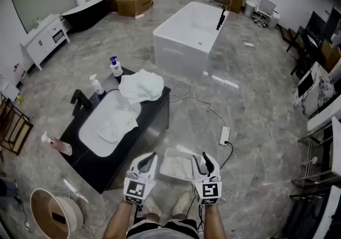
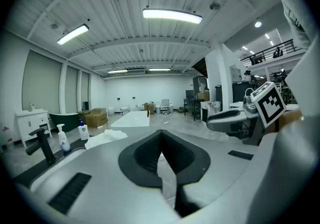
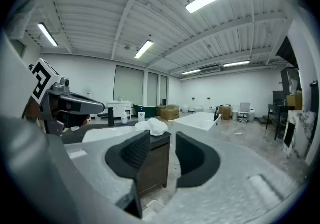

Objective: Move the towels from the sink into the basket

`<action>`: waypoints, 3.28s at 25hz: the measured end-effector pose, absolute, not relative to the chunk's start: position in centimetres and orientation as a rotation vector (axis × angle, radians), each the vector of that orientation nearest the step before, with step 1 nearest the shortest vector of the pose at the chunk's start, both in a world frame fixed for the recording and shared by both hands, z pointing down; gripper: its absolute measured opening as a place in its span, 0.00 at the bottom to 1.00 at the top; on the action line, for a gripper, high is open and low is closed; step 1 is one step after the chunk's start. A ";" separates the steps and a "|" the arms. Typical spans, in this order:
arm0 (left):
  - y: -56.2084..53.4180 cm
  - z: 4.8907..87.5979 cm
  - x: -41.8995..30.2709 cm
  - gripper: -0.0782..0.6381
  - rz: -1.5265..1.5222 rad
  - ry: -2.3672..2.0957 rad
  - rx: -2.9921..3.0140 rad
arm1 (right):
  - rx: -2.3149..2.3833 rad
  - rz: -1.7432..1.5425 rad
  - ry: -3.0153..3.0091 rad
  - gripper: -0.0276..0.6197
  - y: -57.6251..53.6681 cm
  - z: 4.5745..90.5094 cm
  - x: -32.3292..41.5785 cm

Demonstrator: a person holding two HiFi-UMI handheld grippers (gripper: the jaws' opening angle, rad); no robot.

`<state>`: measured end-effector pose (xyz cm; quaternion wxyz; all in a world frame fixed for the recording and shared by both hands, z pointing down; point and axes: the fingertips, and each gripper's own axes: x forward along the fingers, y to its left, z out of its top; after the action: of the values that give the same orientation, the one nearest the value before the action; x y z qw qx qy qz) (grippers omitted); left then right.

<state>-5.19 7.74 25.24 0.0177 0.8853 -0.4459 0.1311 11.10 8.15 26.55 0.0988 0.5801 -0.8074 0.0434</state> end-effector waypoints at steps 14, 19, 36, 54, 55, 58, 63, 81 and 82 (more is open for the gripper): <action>12.7 22.5 -8.7 0.12 0.359 -1.495 2.681 | 1.573 0.098 -2.480 0.04 12.6 23.7 4.5; 12.5 22.0 -9.6 0.12 0.338 -1.530 2.681 | 1.541 0.067 -2.506 0.04 12.1 23.1 3.4; 12.9 22.0 -24.1 0.12 0.316 -1.683 2.577 | 1.395 0.033 -2.594 0.04 10.5 22.4 -12.6; 1.5 26.1 -41.3 0.12 0.281 -1.988 2.222 | 0.956 0.027 -2.680 0.04 -5.6 27.9 -31.1; 0.4 27.0 -41.9 0.12 0.284 -1.989 2.195 | 0.933 0.040 -2.673 0.04 -7.1 28.9 -31.8; -2.9 30.1 -43.3 0.12 0.303 -1.995 2.121 | 0.879 0.071 -2.650 0.04 -11.7 32.2 -33.3; -6.9 35.1 -45.6 0.12 0.322 -1.982 2.014 | 0.790 0.112 -2.599 0.05 -17.0 37.9 -35.5; -10.6 41.0 -48.5 0.12 0.350 -1.976 1.796 | 0.408 0.416 -2.209 0.81 -23.4 55.6 -39.9; -10.6 41.2 -48.5 0.12 0.352 -1.974 1.792 | 0.403 0.434 -2.183 0.82 -23.5 56.6 -39.8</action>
<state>-48.53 -10.65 41.23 0.2245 0.6493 -0.7154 0.1275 -39.82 -23.52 56.65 0.4257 0.1610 -0.8734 0.1734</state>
